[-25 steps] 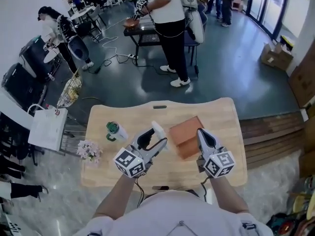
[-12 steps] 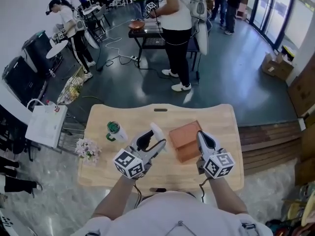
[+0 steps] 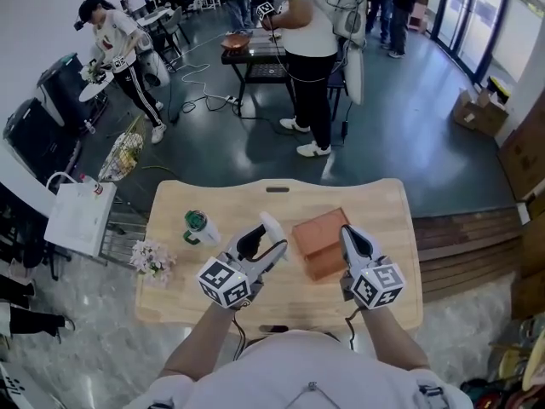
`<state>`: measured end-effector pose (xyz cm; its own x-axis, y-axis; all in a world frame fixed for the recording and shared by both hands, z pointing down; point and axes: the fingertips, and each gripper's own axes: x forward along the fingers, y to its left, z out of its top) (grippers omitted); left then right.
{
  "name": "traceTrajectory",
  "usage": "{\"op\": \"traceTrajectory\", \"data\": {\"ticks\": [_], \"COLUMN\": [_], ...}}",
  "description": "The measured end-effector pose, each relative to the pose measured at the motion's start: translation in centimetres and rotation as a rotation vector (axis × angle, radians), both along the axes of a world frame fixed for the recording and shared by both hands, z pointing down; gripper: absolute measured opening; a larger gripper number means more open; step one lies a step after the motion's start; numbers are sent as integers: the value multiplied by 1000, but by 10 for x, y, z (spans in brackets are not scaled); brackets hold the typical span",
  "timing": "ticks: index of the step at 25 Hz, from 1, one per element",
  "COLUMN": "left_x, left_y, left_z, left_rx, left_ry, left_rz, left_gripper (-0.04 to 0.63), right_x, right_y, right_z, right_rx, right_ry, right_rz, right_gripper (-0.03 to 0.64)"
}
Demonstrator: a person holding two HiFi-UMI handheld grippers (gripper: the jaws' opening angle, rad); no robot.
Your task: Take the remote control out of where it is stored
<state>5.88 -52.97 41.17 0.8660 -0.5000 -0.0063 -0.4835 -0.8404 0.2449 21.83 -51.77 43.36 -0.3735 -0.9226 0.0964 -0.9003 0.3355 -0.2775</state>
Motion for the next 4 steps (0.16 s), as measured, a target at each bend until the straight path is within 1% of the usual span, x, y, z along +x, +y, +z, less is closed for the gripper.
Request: {"op": "traceTrajectory", "data": {"ticks": [4], "left_x": [5], "left_y": [8], "left_z": [3], "left_rx": [4], "left_ry": [-3], "left_rz": [-4], "left_gripper": [257], "right_x": [6], "right_y": [9], "right_z": [4], "right_rx": [0], "right_ry": [4], "right_rz": [5], "right_gripper": [26]}}
